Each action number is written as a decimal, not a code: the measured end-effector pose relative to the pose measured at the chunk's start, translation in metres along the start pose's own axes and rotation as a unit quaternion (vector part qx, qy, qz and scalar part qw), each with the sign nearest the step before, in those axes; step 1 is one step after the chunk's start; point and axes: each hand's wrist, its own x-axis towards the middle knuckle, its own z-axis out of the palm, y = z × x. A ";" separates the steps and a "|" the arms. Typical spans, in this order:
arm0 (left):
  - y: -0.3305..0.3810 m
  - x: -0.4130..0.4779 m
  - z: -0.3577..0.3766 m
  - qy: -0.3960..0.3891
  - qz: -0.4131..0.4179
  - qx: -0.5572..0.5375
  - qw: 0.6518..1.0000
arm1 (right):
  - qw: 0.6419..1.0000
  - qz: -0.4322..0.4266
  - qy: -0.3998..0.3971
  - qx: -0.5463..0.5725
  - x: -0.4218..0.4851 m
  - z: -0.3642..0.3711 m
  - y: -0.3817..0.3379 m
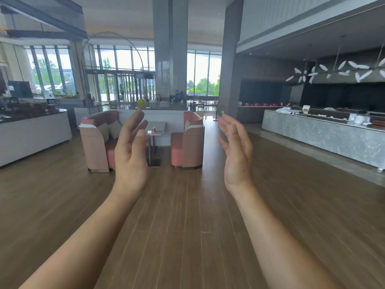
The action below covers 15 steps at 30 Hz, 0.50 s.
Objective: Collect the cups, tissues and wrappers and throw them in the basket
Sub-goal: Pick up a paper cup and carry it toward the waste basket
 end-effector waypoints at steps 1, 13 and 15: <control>-0.006 0.003 0.004 0.008 -0.004 0.006 1.000 | 1.000 0.001 0.003 -0.004 0.006 0.000 0.007; -0.140 0.076 0.017 0.019 -0.020 0.014 1.000 | 0.999 0.021 -0.029 -0.012 0.096 0.021 0.137; -0.169 0.093 0.013 0.020 -0.021 0.013 0.999 | 0.999 0.024 -0.032 -0.015 0.112 0.034 0.167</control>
